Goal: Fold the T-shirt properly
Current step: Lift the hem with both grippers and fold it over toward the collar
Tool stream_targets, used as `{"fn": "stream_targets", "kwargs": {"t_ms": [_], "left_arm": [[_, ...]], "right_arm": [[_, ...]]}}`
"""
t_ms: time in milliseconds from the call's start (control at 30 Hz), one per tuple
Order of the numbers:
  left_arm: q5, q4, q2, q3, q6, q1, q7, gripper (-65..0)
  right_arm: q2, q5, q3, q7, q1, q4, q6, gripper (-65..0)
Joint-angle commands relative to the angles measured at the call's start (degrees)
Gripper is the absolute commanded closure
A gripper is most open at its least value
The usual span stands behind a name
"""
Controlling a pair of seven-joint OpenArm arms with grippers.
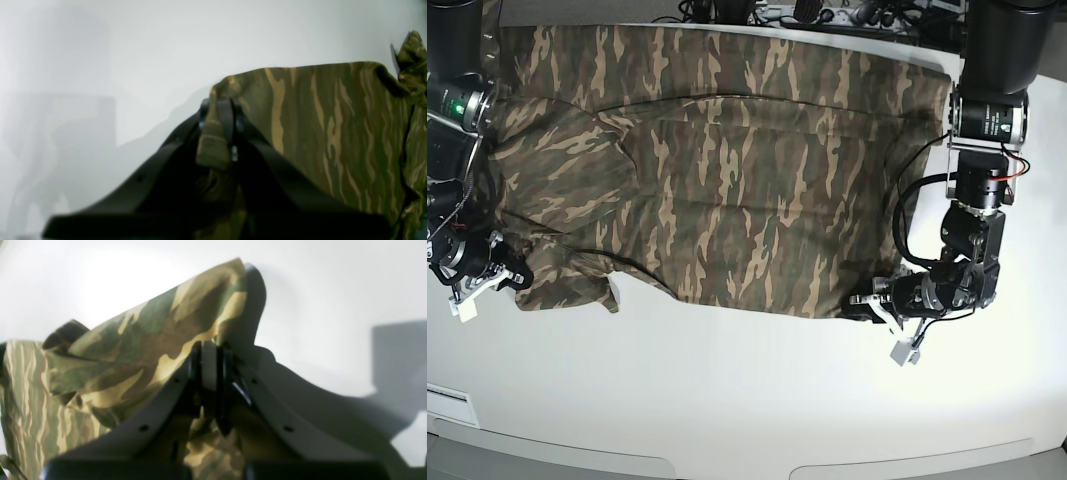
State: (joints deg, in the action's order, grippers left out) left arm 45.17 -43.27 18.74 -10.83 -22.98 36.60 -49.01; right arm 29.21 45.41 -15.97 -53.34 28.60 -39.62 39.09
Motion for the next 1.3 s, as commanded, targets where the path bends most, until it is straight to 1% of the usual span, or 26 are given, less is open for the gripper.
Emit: {"fn": "stream_targets", "kwargs": {"t_ms": [0,67,133,200,367,467,567,633,767,833,967,1000,1067,1167,1267], "left_arm": [[-3.32,0.17,0.48,-0.24,1.46,0.50,-0.63,0.0],[-3.34,0.17,0.48,-0.24,0.98,1.01,0.76,0.0],[-3.30,0.17,0.48,-0.24,-1.11,2.05,0.98,0.0],[-3.34,0.17,0.48,-0.24,-2.45,3.45,0.90,0.0],[-3.32,0.15,0.81,-0.24,-3.21,7.72,0.57,0.0],[-2.91,0.15,1.31,-0.24,-3.43,9.81,0.04,0.0],[-1.66,0.15,1.38,-0.24,-3.78,10.93,-3.19,0.0],[0.87,0.15,1.40,-0.26,-6.36,10.88,-5.81,0.0],[4.74,0.15,1.42,-0.24,-8.57,10.73,-12.35,0.0],[8.13,0.15,1.42,-0.24,-9.46,10.73,-16.65,0.0],[17.51,0.15,1.42,-0.24,-11.67,10.75,-26.64,0.0],[19.08,0.15,1.42,-0.26,-12.41,10.73,-27.76,0.0],[20.31,0.15,1.42,-0.26,-13.07,10.73,-27.93,0.0],[19.98,0.15,1.53,-0.26,-13.94,10.73,-27.39,0.0],[18.29,0.15,2.16,-0.26,-13.92,10.75,-27.32,0.0]], "right_arm": [[1.25,1.29,-0.20,1.05,1.92,-2.36,0.90,0.0],[1.44,1.31,-0.20,1.25,1.90,-4.90,0.91,0.0],[1.73,1.40,-0.13,1.22,1.90,-7.54,0.91,0.0],[2.32,2.08,-0.09,1.14,1.88,-9.73,0.91,0.0],[4.72,8.92,-0.11,-2.14,1.88,-15.04,0.91,0.0],[6.10,11.82,-0.11,-4.98,1.73,-18.58,0.91,0.0],[6.88,13.66,-0.11,-7.19,1.66,-21.00,0.91,0.0],[7.37,15.37,-0.11,-8.24,1.40,-21.86,0.91,0.0],[8.02,18.82,-0.09,-12.33,0.68,-21.88,0.91,0.0],[8.70,20.92,-0.11,-12.59,-0.94,-21.90,0.91,0.0],[9.55,20.85,-0.11,-14.88,-4.74,-22.60,0.91,0.0],[9.79,20.87,-0.11,-14.86,-5.95,-23.19,0.91,0.0],[10.49,20.83,-0.11,-14.86,-8.39,-25.18,0.91,0.0],[12.46,20.41,-0.11,-14.88,-12.66,-29.86,0.91,0.0],[14.80,20.44,-0.11,-14.86,-16.35,-34.77,0.91,0.0]]}}
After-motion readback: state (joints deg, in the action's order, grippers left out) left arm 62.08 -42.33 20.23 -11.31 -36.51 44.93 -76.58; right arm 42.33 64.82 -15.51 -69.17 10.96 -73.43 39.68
